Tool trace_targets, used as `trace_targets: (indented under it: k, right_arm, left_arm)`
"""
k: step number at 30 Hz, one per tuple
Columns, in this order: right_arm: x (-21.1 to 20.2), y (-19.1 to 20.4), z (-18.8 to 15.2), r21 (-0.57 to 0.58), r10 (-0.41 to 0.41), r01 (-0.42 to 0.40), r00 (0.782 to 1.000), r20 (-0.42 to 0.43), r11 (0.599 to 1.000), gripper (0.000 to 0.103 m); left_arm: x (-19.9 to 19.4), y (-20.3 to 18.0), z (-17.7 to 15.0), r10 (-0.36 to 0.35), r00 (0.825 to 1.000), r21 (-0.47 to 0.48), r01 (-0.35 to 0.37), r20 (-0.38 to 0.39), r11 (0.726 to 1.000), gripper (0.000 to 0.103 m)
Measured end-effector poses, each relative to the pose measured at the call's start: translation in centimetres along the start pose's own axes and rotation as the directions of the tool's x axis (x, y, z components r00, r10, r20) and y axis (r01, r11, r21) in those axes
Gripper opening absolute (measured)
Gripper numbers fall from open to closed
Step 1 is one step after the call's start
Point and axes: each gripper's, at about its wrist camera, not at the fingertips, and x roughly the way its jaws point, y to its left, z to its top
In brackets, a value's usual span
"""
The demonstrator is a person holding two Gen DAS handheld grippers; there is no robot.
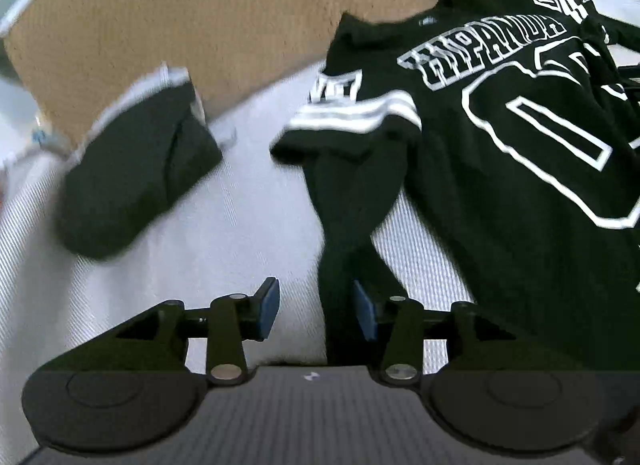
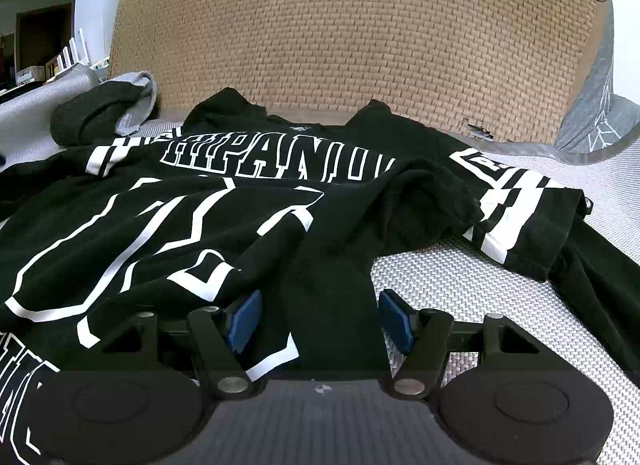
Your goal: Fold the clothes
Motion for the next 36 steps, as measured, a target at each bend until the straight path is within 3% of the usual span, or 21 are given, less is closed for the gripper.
trace_targets:
  k: [3,6,13,16,17,20,23,26,30,32,33,34,36]
  right_arm:
    - [0.0,0.0,0.0,-0.004,-0.003,0.003,1.000,0.001,1.000,0.068]
    - [0.0,0.1,-0.1,-0.007,-0.004,0.004,1.000,0.002,1.000,0.068]
    - [0.0,0.2,-0.1,-0.011,-0.010,0.010,1.000,0.003,1.000,0.069]
    - [0.0,0.2,-0.2,-0.012,-0.011,0.011,1.000,0.004,1.000,0.069]
    - [0.0,0.2,-0.1,-0.012,-0.011,0.011,1.000,0.004,1.000,0.069]
    - [0.0,0.2,-0.2,-0.013,-0.011,0.011,1.000,0.004,1.000,0.069]
    - [0.1,0.2,-0.2,-0.013,-0.011,0.011,1.000,0.004,1.000,0.069]
    - [0.1,0.1,-0.2,-0.015,-0.012,0.012,1.000,0.004,1.000,0.069]
    - [0.1,0.1,-0.2,-0.015,-0.012,0.012,1.000,0.004,1.000,0.069]
    - [0.1,0.1,-0.2,-0.015,-0.012,0.012,1.000,0.004,1.000,0.069]
    - [0.1,0.1,-0.2,-0.015,-0.012,0.012,1.000,0.004,1.000,0.069]
    - [0.1,0.1,-0.2,-0.015,-0.012,0.012,1.000,0.004,1.000,0.069]
    - [0.1,0.0,-0.2,-0.015,-0.011,0.011,1.000,0.004,1.000,0.069]
  left_arm:
    - [0.1,0.7,-1.1,0.000,1.000,-0.014,0.000,-0.022,1.000,0.058]
    - [0.4,1.4,-1.8,-0.028,0.999,-0.044,0.027,-0.025,0.999,0.063]
    - [2.0,1.2,-1.8,-0.133,0.991,-0.097,0.132,-0.005,0.987,0.063]
    - [2.6,0.9,-1.7,-0.161,0.987,-0.096,0.157,-0.027,0.983,0.042]
    - [2.6,0.8,-1.8,-0.182,0.983,-0.095,0.179,-0.031,0.979,0.026]
    - [2.3,0.4,-1.1,-0.162,0.985,-0.059,0.159,-0.057,0.985,0.007]
    - [1.5,1.3,-0.2,-0.066,0.994,-0.015,0.065,-0.085,0.998,0.006]
    - [0.2,2.7,1.2,0.120,0.988,0.053,-0.115,-0.096,0.992,0.006]
    - [-2.0,3.7,3.3,0.324,0.945,0.147,-0.315,-0.040,0.938,0.008]
    - [-3.0,3.7,4.2,0.417,0.909,0.182,-0.414,0.019,0.892,0.010]
    - [-3.7,3.5,4.5,0.469,0.881,0.198,-0.472,0.068,0.859,0.010]
    - [-4.2,3.2,4.7,0.497,0.860,0.206,-0.509,0.113,0.835,0.011]
    - [-5.2,2.6,5.0,0.503,0.849,0.211,-0.528,0.161,0.823,0.012]
